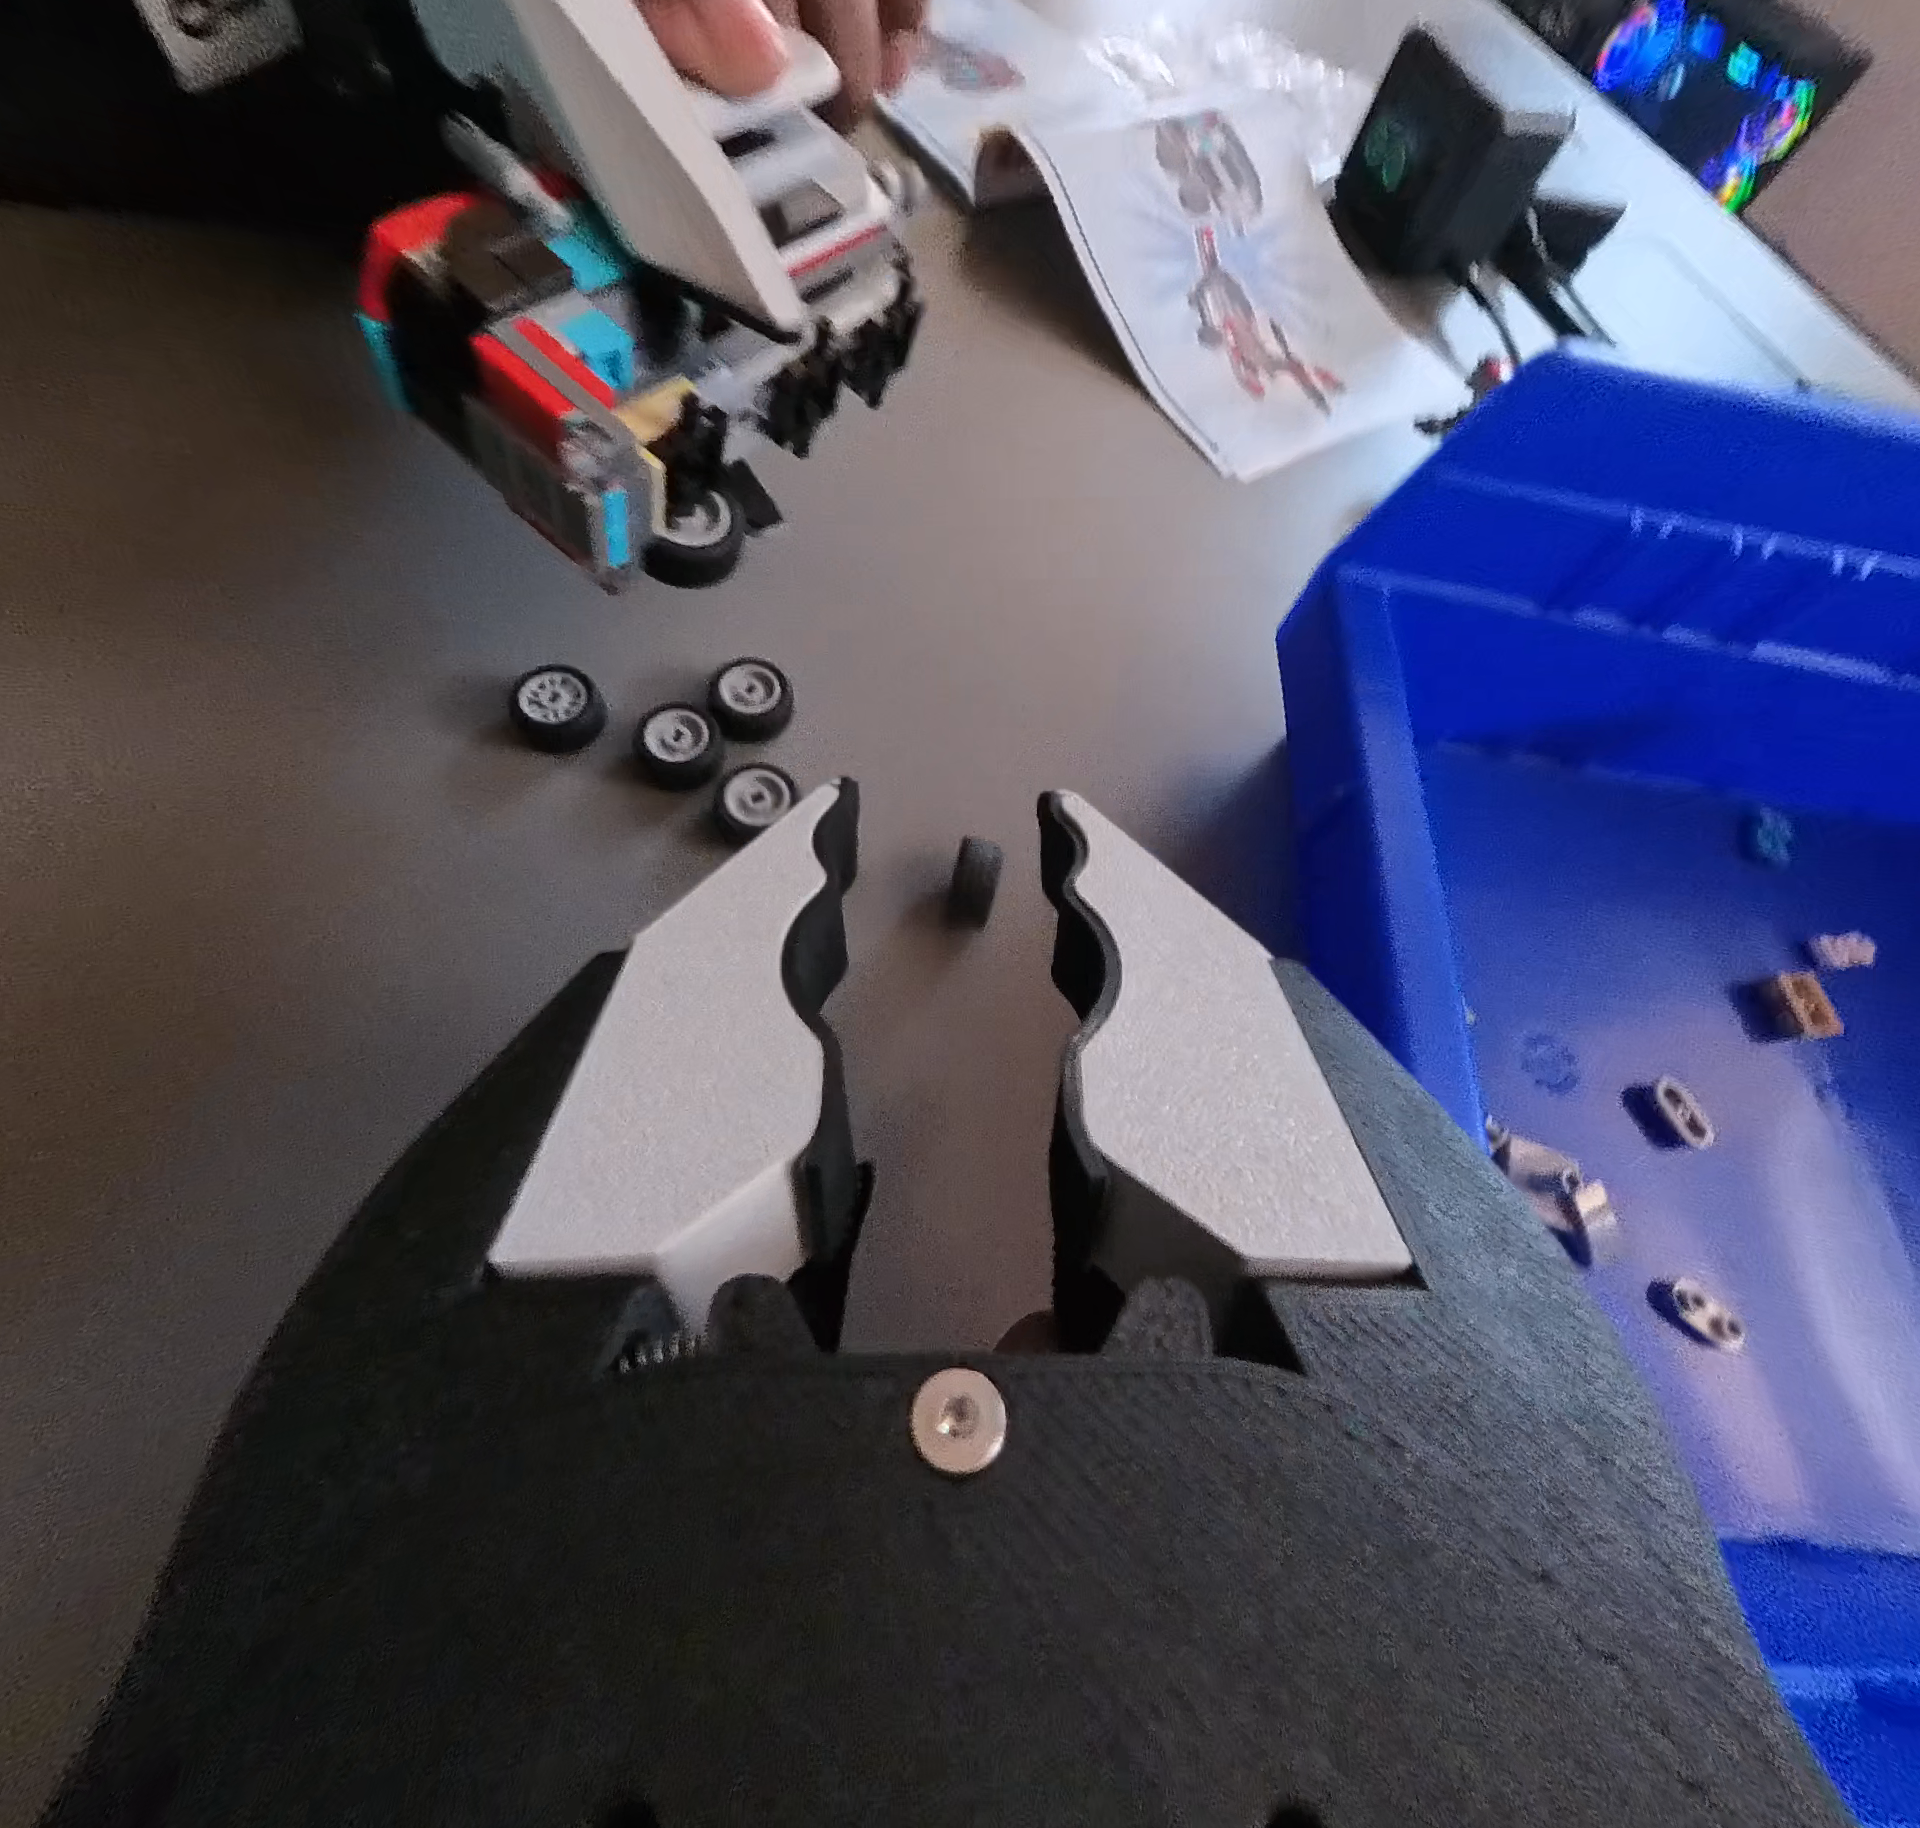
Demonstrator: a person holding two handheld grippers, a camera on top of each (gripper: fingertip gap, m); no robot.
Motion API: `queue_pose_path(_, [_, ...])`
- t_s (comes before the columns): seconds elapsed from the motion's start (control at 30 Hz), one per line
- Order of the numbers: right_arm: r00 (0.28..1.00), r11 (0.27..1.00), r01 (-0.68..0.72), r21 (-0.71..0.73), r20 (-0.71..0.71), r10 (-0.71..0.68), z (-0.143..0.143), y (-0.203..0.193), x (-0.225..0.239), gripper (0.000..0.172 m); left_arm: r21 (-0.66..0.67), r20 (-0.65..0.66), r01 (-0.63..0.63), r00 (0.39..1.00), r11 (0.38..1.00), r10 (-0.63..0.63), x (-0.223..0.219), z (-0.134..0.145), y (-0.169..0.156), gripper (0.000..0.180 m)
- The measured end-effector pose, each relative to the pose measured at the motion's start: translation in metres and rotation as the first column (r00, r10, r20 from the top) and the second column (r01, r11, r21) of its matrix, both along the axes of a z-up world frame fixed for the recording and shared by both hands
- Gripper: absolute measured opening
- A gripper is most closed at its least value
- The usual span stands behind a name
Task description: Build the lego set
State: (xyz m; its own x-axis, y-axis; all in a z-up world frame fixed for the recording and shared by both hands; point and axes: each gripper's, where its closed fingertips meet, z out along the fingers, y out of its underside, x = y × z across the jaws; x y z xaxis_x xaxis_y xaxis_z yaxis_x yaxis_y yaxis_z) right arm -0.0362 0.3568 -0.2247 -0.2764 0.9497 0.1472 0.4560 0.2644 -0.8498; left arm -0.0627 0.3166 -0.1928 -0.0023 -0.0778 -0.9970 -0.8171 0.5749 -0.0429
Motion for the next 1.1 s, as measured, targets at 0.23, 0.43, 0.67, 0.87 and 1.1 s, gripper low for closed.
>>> queue_pose_path(0.23, [0.979,0.995,0.097,0.010,0.178,-0.098,-0.035,0.015,0.006,0.027,-0.035,0.002,-0.020,1.000,0.999,0.020,-0.002,-0.007,0.003,0.037])
queue_pose_path(0.43, [0.982,0.996,0.067,0.065,0.171,-0.077,-0.039,0.012,0.003,0.014,-0.057,-0.012,-0.022,1.000,0.998,0.022,-0.002,-0.013,0.005,0.037])
queue_pose_path(0.67, [0.990,0.987,-0.074,0.146,0.130,0.054,-0.035,-0.011,0.001,0.013,-0.056,-0.028,-0.036,0.999,0.998,0.035,-0.005,-0.016,0.007,0.037])
queue_pose_path(0.87, [0.991,0.987,-0.062,0.145,0.127,0.044,-0.034,-0.008,0.002,0.025,-0.037,-0.017,-0.032,0.999,0.999,0.031,-0.006,-0.014,0.007,0.037])
queue_pose_path(1.1, [0.985,0.992,-0.112,0.050,0.141,0.104,-0.036,-0.017,0.001,0.030,-0.016,0.006,0.013,1.000,1.000,-0.013,-0.008,-0.011,0.001,0.037])
